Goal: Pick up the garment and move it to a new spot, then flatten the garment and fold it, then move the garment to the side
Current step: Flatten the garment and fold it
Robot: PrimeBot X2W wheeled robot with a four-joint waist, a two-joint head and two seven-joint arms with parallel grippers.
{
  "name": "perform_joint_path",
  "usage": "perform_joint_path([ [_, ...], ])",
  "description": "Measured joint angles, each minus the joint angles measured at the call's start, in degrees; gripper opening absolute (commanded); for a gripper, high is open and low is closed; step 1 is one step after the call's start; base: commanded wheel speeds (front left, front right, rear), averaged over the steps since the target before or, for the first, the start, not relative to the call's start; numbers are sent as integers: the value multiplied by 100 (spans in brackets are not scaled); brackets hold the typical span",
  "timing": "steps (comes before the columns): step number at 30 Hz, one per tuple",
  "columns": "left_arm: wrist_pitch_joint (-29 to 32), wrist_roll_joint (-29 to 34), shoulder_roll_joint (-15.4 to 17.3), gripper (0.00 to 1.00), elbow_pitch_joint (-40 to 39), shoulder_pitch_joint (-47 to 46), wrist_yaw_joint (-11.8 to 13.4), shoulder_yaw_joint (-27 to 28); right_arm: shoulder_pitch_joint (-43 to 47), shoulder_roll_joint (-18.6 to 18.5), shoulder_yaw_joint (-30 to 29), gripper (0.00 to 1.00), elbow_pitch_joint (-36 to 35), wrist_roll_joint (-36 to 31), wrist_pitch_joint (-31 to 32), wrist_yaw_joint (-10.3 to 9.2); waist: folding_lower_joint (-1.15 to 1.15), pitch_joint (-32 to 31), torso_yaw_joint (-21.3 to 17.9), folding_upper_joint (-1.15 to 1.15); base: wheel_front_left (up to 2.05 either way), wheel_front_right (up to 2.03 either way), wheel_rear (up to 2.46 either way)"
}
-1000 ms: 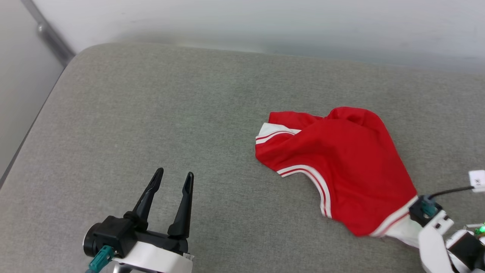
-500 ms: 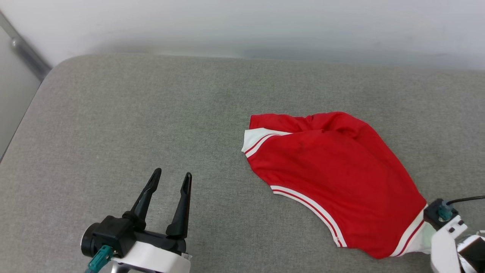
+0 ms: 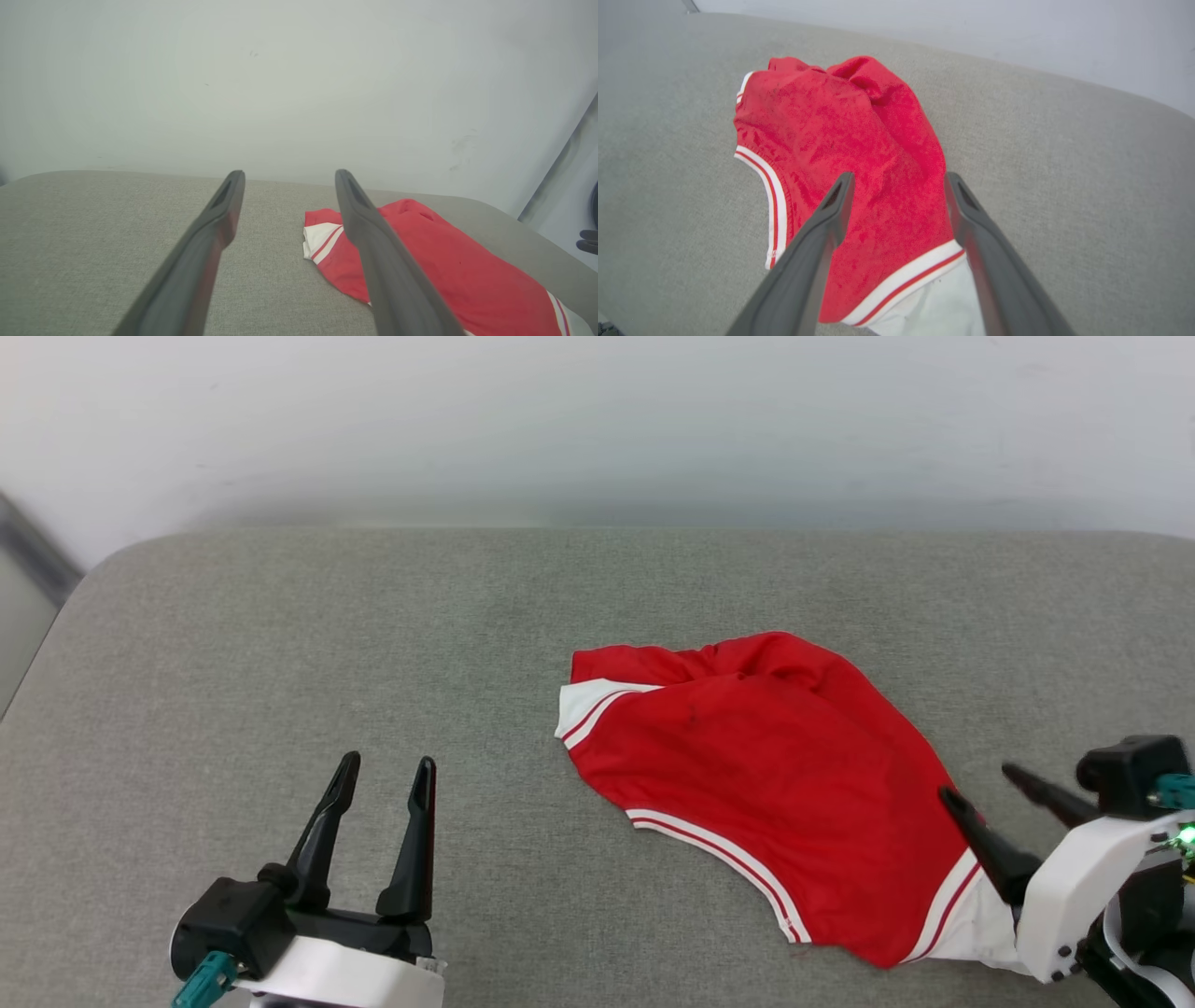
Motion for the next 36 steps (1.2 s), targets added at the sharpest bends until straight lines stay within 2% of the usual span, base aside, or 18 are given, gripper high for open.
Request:
perform_joint_path([
  [5,0,-60,13,100,2,30,0,23,72,601,-330,100,-213,-259,-1305,-1,0,-22,-98,0,0,0,0],
  [8,-1,-143,116,100,155,10,0,-201,90,1070,-467,100,-249,-487,-2196,-1,0,69,-174,0,0,0,0],
  [10,5,-144,215,100,281,-15,0,-321,87,1154,-483,100,-257,-542,-2368,-1,0,100,-200,0,0,0,0],
  [12,280,-144,358,100,438,-130,0,-501,82,1296,-544,100,-302,-634,-2627,-2,0,176,-244,0,0,0,0],
  [15,1144,-218,428,100,431,-582,4,-599,83,1366,-557,100,-437,-793,-2807,-1,0,325,-300,0,0,0,0],
  [21,3524,-460,667,100,282,-1393,16,-1113,58,1367,-651,100,-709,-995,-3000,-1,0,694,-396,0,0,0,0],
  [26,4737,-460,865,100,386,-2158,26,-1425,-12,1427,-554,100,-750,-1060,-2959,-2,0,1021,-501,0,0,0,0],
  [28,5042,-469,950,100,487,-2320,7,-1590,-69,1447,-509,100,-748,-1088,-2960,-2,1,1149,-557,0,0,0,0],
  [31,5187,-355,1084,100,630,-2781,9,-1608,-116,1478,-509,100,-755,-1102,-2974,-2,1,1336,-638,0,0,0,0],
  [36,5277,-244,1065,100,1047,-3200,8,-1751,-163,1501,-491,100,-721,-1141,-3017,-2,1,1608,-756,0,0,0,0],
])
